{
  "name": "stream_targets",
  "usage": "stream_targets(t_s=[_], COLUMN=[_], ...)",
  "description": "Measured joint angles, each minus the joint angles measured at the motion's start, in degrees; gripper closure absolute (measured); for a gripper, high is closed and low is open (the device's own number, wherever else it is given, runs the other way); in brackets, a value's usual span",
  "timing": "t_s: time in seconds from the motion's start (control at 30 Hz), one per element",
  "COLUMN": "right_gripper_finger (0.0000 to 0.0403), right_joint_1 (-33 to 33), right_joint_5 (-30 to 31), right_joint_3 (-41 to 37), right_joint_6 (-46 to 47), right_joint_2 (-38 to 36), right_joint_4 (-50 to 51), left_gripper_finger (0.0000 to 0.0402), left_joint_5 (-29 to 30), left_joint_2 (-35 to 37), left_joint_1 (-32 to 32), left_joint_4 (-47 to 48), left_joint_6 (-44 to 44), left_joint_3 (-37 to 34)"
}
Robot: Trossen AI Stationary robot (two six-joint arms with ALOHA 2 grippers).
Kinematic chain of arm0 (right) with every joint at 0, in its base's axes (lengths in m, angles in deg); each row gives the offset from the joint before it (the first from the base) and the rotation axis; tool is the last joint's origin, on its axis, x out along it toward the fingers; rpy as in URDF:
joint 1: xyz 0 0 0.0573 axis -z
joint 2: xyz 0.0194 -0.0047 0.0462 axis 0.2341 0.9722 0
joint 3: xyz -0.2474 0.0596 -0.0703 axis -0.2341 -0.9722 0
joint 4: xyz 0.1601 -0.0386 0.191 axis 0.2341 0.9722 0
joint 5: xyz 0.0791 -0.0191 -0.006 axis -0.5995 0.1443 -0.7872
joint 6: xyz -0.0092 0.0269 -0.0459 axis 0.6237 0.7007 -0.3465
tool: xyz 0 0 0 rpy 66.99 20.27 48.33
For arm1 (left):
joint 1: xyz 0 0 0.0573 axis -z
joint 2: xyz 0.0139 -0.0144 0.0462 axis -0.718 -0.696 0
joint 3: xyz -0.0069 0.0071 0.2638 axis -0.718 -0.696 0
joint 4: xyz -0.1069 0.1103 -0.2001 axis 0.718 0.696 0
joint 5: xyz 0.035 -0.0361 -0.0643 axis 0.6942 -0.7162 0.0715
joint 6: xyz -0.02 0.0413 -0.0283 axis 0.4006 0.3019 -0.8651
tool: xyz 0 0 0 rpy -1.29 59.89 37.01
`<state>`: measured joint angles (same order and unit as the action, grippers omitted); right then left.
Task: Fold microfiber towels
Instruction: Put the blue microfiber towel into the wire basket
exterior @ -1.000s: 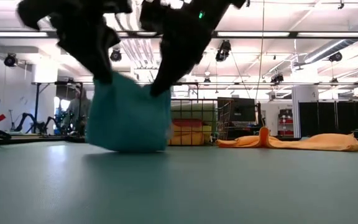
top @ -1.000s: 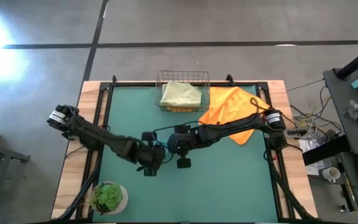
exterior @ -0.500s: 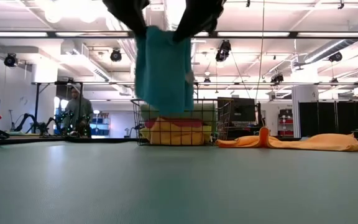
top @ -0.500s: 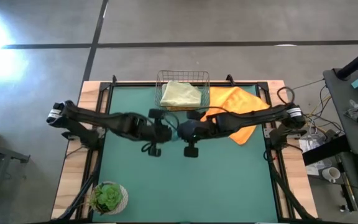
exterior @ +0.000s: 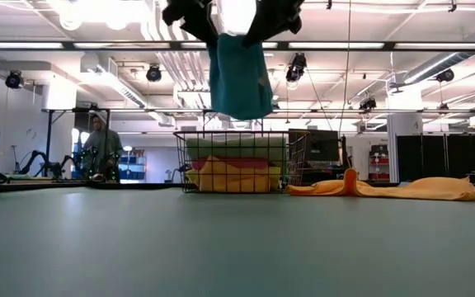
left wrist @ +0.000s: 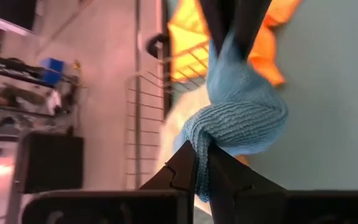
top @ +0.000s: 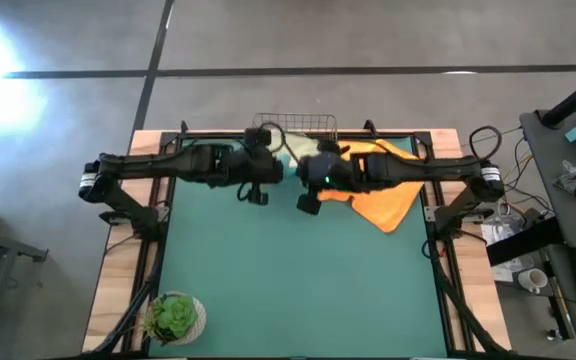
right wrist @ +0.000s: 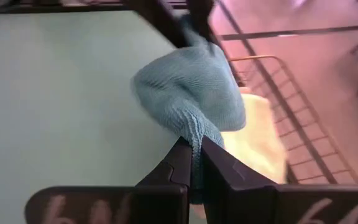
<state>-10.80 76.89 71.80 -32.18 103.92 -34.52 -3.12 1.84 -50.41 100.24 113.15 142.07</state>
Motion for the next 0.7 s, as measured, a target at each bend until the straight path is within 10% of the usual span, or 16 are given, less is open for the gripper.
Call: stream_targets(t_s=[0.3,0.7], right_gripper_finger=[0.0394,0.0394], right_joint_1=[10.7,27.9], right_joint_5=[-0.7,-16.4], right_joint_3=[0.0,0.0], right_joint_6=[-8.4,-21.1], right_joint_2=[0.1,6.2], right_joint_4=[-5.1,-12.0], left_gripper_finger=[0.0392,0.0392], left_joint_5=[-0.1,-2.3], left_joint_2=[-1.8,-11.0], left_joint_1=[-8.5,-20.7], left_joint_4=[-10.1,-21.7], left_joint_6=[7.7,12.6], left_joint_3=[-0.1,-0.1])
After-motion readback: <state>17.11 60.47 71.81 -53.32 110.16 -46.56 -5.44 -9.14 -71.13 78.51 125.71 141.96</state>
